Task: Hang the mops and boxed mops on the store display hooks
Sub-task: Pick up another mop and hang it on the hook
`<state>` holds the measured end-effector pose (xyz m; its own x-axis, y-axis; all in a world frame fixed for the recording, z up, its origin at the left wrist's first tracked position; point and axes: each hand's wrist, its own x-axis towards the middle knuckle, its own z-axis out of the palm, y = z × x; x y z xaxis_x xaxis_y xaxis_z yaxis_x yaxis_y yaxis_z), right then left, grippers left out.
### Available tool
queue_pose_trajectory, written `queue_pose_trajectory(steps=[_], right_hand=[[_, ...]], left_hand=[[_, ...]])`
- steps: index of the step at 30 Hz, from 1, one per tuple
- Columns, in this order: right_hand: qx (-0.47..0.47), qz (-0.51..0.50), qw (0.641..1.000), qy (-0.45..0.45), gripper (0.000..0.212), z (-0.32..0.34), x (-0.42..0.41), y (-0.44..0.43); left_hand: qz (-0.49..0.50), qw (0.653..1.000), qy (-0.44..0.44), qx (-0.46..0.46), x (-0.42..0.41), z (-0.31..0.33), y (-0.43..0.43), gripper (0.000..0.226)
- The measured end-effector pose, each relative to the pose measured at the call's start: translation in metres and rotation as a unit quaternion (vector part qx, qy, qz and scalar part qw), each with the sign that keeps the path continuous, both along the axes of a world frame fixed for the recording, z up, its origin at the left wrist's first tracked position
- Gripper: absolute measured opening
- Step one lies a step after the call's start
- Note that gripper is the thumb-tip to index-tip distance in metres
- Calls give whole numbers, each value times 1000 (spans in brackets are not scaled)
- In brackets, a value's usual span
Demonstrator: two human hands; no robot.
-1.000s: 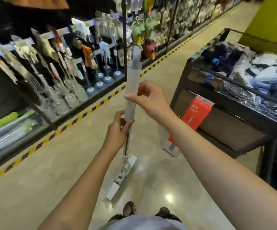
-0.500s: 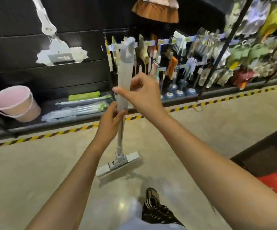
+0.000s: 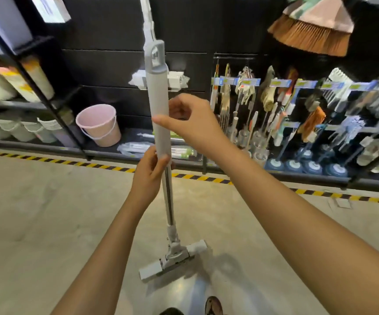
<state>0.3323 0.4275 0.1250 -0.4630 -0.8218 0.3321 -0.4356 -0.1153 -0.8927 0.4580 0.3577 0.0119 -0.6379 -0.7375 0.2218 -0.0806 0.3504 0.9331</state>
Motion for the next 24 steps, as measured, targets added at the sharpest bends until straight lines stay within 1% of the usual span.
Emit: queue_pose_trajectory(steps=[3, 7, 10, 12, 14, 16, 19, 21, 24], right_hand=[[21, 66, 998, 2, 29, -6, 1, -17], [23, 111, 994, -2, 24, -11, 2, -44], [15, 128, 991, -23, 25, -10, 1, -65], [0, 116, 992, -45, 28, -7, -2, -80], [-17, 84, 995, -47, 31, -5, -10, -97], [-32, 48, 997, -42, 29, -5, -22, -117], [-32, 16, 999, -26, 26, -6, -41, -157], [-29, 5, 999, -19, 25, -4, -52, -189], [-42, -6, 999, -32, 26, 2, -61, -244]], left_hand=[[31, 999, 11, 17, 4, -8, -3, 30], [74, 996, 28, 28, 4, -11, -12, 22], [93, 995, 34, 25, -1, -10, -28, 30], [94, 995, 39, 20, -9, -9, -44, 32], [87, 995, 48, 18, -23, -7, -62, 32], [72, 996, 58, 18, -38, -7, -86, 32], [47, 996, 70, 23, -58, -6, -131, 24], [31, 996, 76, 33, -69, -5, -166, 28], [22, 996, 80, 22, -80, 3, -222, 36]])
